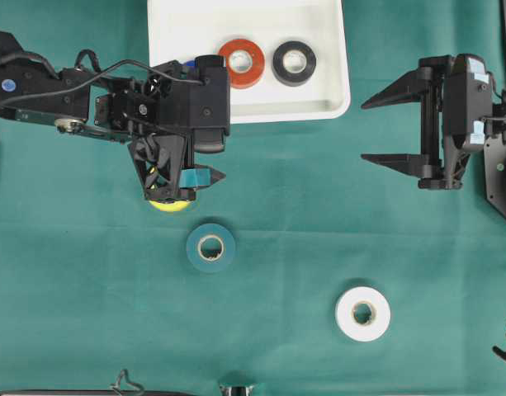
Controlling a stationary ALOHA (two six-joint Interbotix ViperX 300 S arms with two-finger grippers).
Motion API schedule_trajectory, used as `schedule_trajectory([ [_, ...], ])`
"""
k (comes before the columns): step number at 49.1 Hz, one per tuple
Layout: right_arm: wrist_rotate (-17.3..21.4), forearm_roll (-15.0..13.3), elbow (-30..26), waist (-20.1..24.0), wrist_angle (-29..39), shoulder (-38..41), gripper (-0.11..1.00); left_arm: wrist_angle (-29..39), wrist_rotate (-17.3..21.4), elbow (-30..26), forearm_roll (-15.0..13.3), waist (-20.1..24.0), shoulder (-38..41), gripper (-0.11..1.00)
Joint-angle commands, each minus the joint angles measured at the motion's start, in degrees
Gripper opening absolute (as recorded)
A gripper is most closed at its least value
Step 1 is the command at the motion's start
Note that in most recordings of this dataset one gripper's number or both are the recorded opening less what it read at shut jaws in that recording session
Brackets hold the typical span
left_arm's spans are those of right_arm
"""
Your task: Pick up the tape from a random location and place it into the white case.
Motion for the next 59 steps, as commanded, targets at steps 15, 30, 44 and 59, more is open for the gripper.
schedule_trajectory([
  [15, 0.09, -0.09, -3.16, -0.09, 2.64, -2.72, 0.86, -0.35, 0.0, 2.2, -0.09, 0.09, -7.56, 0.98],
  [30, 0.26, 0.0, -2.9, 0.0, 3.87, -10.2, 0.84, -5.19, -0.18, 7.47, 0.0, 0.09, -14.68, 0.98],
  [44, 0.35, 0.26, -2.9, -0.09, 6.68, -13.97, 0.84, -11.25, -0.26, 13.71, -0.09, 0.09, -22.32, 0.97],
  [59, 0.35, 0.26, -2.64, -0.09, 6.5, -15.12, 0.84, -14.77, -0.26, 18.54, -0.09, 0.09, -29.18, 0.97],
])
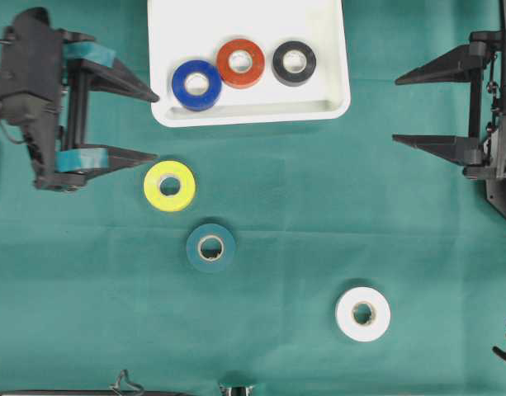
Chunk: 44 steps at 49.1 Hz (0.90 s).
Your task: Pick up the tape from a random location and place it into the white case.
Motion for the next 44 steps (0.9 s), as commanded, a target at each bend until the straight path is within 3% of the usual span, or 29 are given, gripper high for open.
schedule_trajectory([
  [1, 0.09, 0.09, -0.88, -0.09, -0.44, -0.35, 0.84, -1.14, -0.09, 0.26, -0.09, 0.09, -2.29, 0.97],
  [30, 0.09, 0.18, 3.08, -0.09, -7.47, -2.02, 0.84, -14.41, 0.0, 8.7, -0.09, -2.9, -5.8, 0.97],
  [44, 0.09, 0.18, 3.25, -0.09, -7.91, -1.85, 0.84, -15.21, 0.09, 10.11, -0.09, -2.9, -6.15, 0.97],
])
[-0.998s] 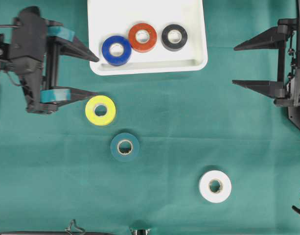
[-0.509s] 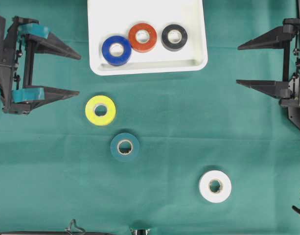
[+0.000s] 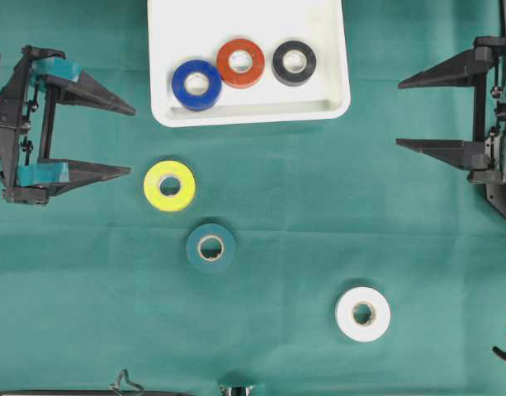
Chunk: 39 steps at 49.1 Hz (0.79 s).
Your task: Pick up the tape from a random location and place it into the white case.
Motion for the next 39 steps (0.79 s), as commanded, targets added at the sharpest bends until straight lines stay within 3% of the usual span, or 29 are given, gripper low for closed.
schedule_trajectory([
  [1, 0.09, 0.09, -0.62, -0.09, -0.53, 0.26, 0.84, -0.62, 0.09, -0.62, -0.09, -0.18, -0.26, 0.97],
  [39, 0.18, 0.09, -0.35, -0.09, -0.44, 1.05, 0.84, -0.53, 0.0, -0.35, -0.09, -0.18, -0.26, 0.97],
])
